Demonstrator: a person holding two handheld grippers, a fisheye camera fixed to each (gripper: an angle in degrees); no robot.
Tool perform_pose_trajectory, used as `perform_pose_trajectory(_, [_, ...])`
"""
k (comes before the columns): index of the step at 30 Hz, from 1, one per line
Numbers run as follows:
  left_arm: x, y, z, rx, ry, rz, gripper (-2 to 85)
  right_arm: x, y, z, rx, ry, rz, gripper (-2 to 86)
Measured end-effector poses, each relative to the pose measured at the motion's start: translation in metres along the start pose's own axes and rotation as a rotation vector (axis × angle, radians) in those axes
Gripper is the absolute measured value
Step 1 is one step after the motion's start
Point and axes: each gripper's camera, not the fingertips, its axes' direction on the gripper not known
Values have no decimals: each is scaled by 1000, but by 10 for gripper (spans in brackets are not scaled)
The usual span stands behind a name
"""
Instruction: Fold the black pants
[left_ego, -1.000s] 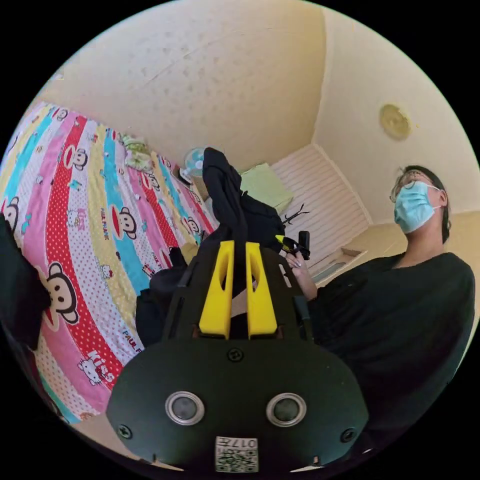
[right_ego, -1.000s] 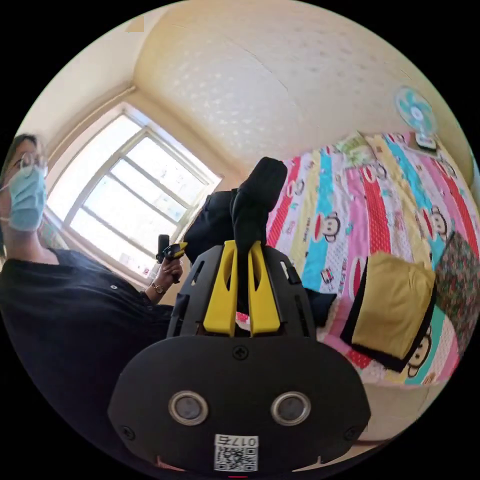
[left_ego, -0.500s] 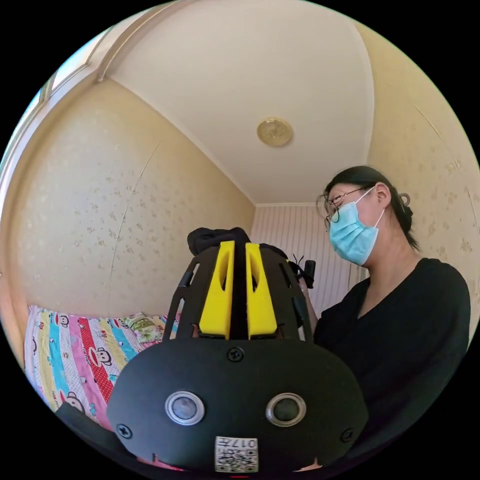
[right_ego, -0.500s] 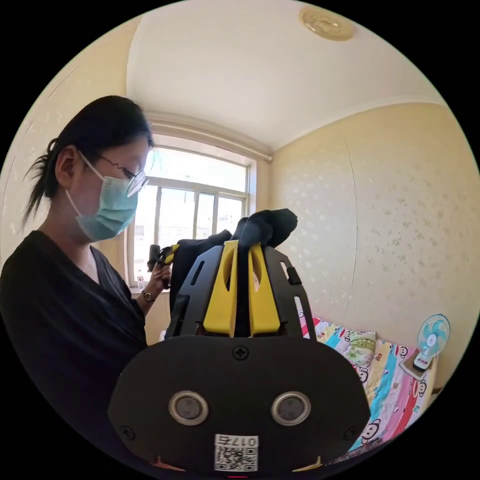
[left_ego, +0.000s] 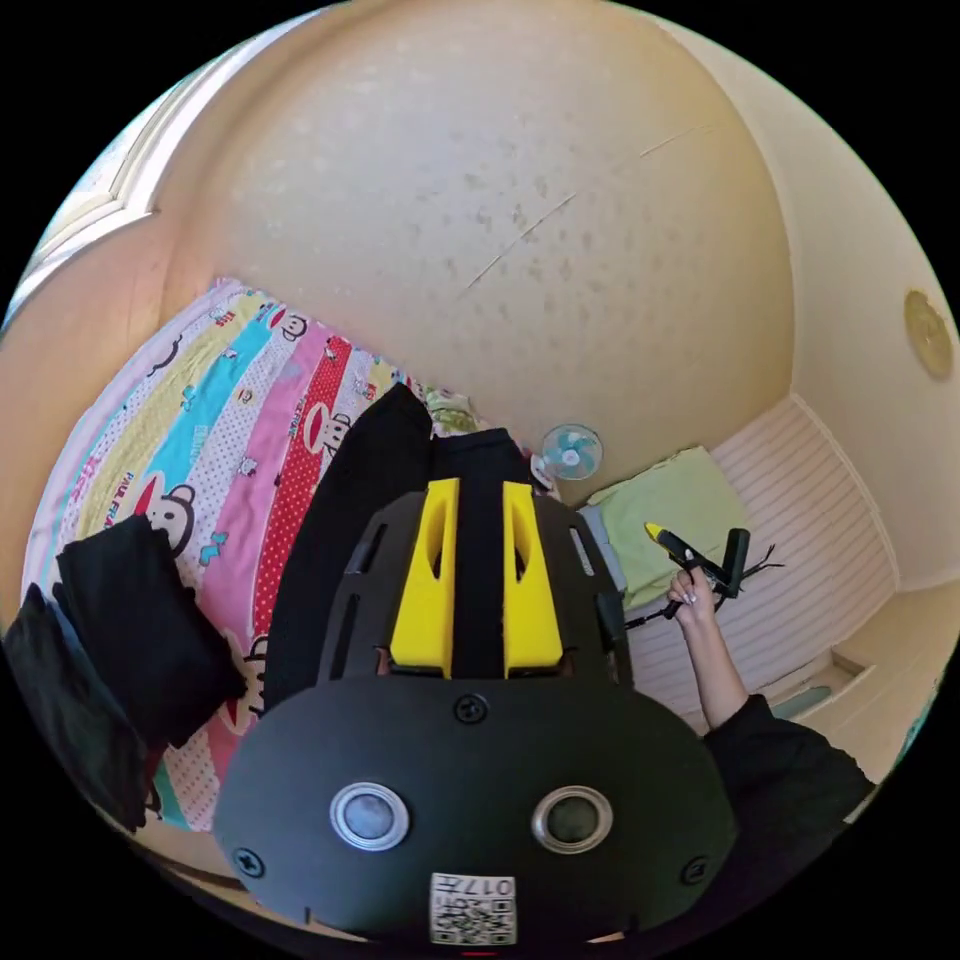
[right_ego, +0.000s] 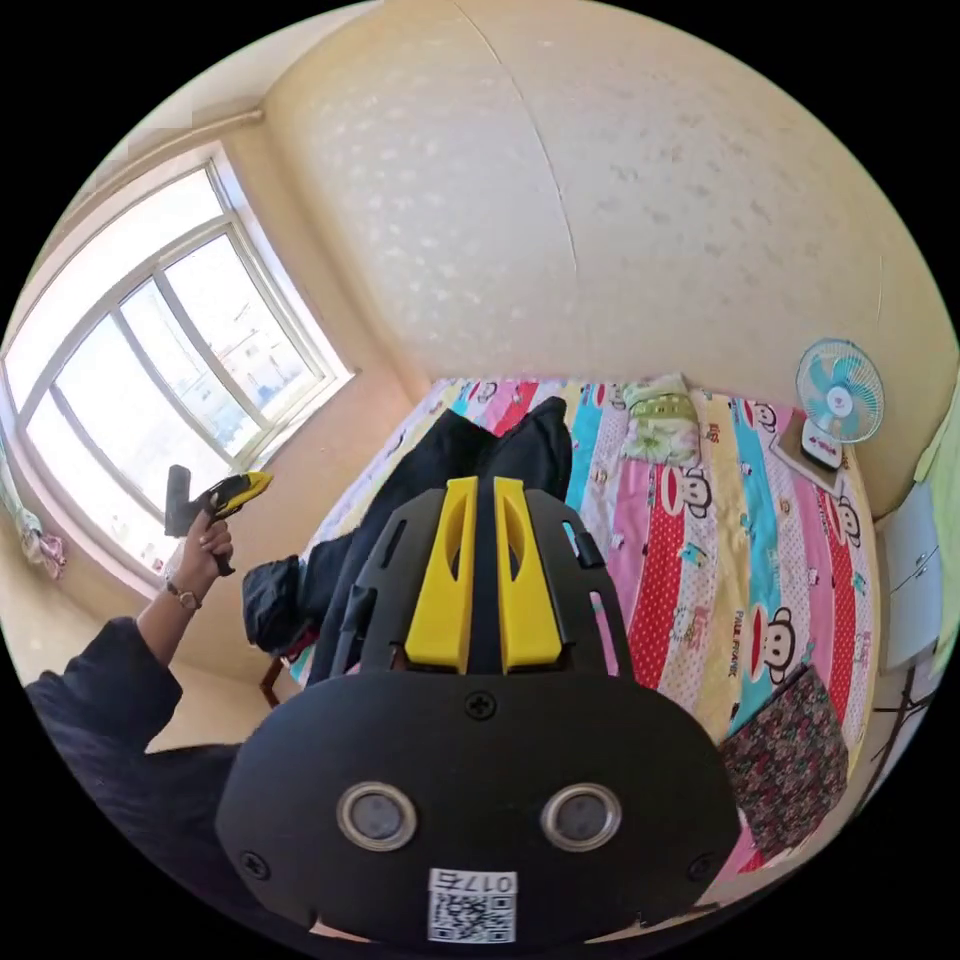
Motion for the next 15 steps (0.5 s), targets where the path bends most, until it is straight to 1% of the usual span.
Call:
perform_pose_trajectory(1, [-32,30,16,-87,-57,-43,77,7,19,14,-44,-14,7,34])
perform_pose_trajectory(2, [-65,60,30,-174,-93,-94,77,23,62,42,-126,-40,29,32])
perform_pose_trajectory(3, [-82,76,36,-213,-103,-121,78,40,105,65,-202,-55,76,30])
perform_pose_trajectory(4, [-115,108,43,-279,-116,-175,78,49,127,75,-239,-61,109,30])
perform_pose_trajectory(5, [-147,139,44,-323,-139,-245,79,65,168,92,-313,-82,180,29])
perform_pose_trajectory(6, [-162,153,42,-335,-148,-286,79,77,205,102,-372,-120,240,27])
perform_pose_trajectory(8, [-218,201,27,-344,-139,-445,84,90,249,105,-413,-167,315,26])
perform_pose_trajectory(10, [-252,224,17,-358,-126,-535,91,97,277,99,-425,-176,374,25])
perform_pose_trajectory(12, [-277,236,13,-392,-150,-567,99,101,295,87,-437,-146,426,24])
perform_pose_trajectory(14, [-304,247,16,-468,-227,-553,116,105,301,77,-431,-113,476,22])
perform_pose_trajectory(15, [-310,250,17,-478,-236,-553,122,107,303,70,-412,-112,512,21])
